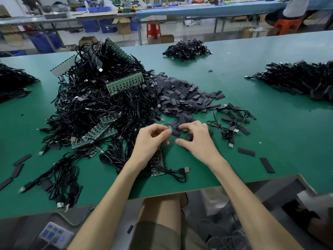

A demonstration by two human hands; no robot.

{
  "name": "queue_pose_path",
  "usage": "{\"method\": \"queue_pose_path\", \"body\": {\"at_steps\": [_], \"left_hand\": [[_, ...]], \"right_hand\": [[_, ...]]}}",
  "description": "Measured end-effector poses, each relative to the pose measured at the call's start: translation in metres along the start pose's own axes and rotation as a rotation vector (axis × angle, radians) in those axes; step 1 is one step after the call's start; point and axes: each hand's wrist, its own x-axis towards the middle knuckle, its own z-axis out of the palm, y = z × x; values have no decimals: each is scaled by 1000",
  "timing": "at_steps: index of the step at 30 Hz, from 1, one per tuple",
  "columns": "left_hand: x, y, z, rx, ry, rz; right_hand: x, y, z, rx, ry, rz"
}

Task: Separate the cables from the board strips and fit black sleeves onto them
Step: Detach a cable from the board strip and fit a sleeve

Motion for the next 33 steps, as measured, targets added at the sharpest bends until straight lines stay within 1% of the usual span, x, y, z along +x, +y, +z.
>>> {"method": "queue_pose_path", "body": {"at_steps": [5, 8, 12, 16, 17, 21, 24, 28, 33], "left_hand": [[-1, -1, -1, -31, -24, 0], [-2, -2, 0, -20, -24, -8], [-3, -1, -1, 1, -45, 6], [-3, -1, 1, 30, -60, 22], [-4, -1, 1, 47, -63, 27], [-4, 1, 4, 162, -66, 55], [-5, 2, 5, 186, -63, 54], [-7, 4, 5, 201, -68, 61], [-9, 7, 4, 234, -60, 72]], "right_hand": [[0, -1, 0, -26, 4, -13], [1, -1, 0, 31, 62, -2], [1, 2, -2, 214, 105, 28], [2, 7, -6, 534, 156, 90], [3, 9, -6, 572, 171, 90], [5, 12, -2, 550, 184, 73], [6, 14, -2, 572, 206, 81], [2, 9, -3, 660, 133, 68], [1, 7, -3, 582, 64, 26]]}}
